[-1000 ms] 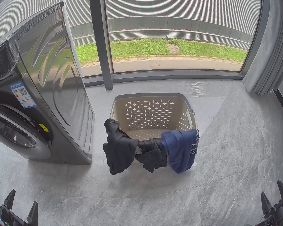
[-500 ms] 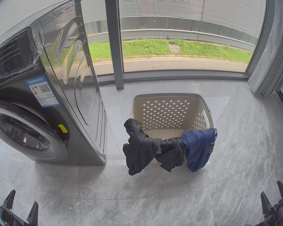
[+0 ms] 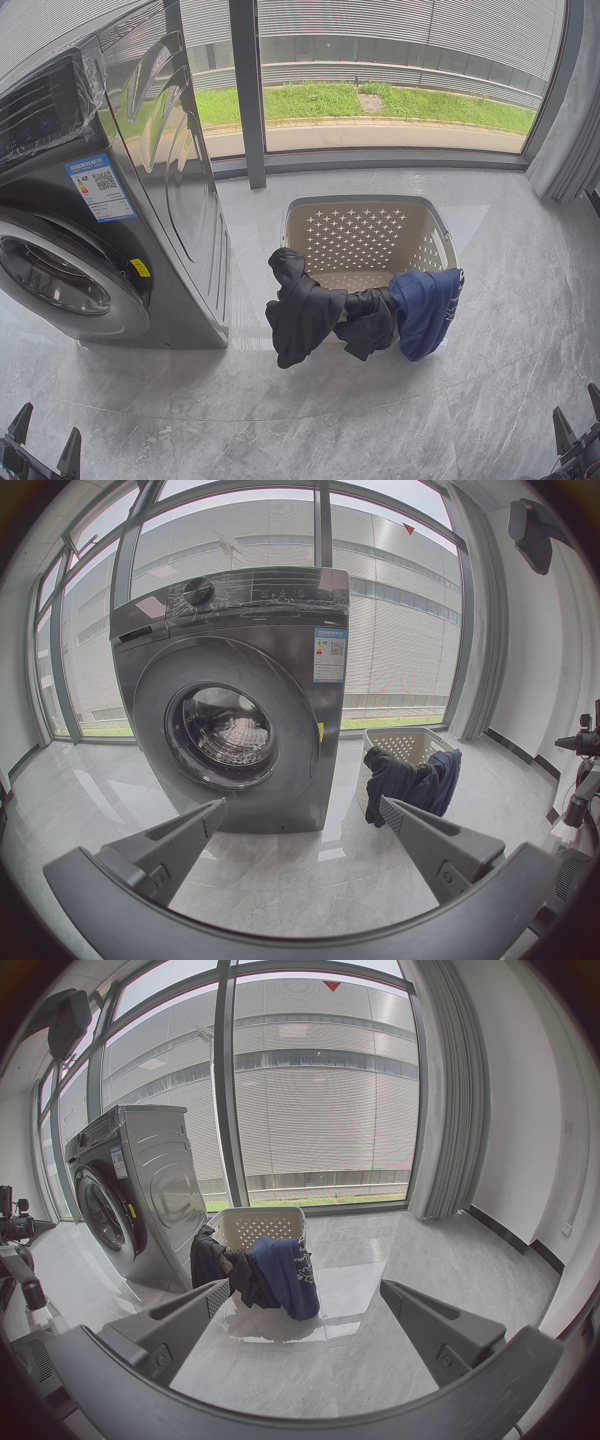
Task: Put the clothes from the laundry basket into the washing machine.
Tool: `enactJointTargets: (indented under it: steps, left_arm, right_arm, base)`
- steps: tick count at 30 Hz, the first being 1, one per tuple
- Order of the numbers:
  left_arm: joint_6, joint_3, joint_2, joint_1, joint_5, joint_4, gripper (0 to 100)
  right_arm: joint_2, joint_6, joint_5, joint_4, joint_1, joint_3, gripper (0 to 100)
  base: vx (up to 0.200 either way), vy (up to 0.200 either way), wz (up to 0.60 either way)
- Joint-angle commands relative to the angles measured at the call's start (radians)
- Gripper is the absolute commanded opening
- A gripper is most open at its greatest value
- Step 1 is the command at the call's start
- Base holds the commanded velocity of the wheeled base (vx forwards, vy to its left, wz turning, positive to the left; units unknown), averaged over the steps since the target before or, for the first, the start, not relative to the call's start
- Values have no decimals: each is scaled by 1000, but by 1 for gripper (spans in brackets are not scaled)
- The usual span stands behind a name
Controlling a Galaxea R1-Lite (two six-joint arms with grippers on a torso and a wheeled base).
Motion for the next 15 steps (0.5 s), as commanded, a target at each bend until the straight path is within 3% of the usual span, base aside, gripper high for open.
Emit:
enactJointTargets:
  steps: [1,13,15]
  left_arm:
    - [-1,16,-13,0,-1,0,100]
    - [-8,16,-13,0,-3,0,100]
    - [-8,16,-13,0,-3,0,100]
  right_arm:
    - [-12,0,1,0,1,18,100]
    - [-12,0,1,0,-1,18,100]
    - [-12,0,1,0,-1,18,100]
  base:
    - [0,0,0]
    - [0,200,0]
    - [0,0,0]
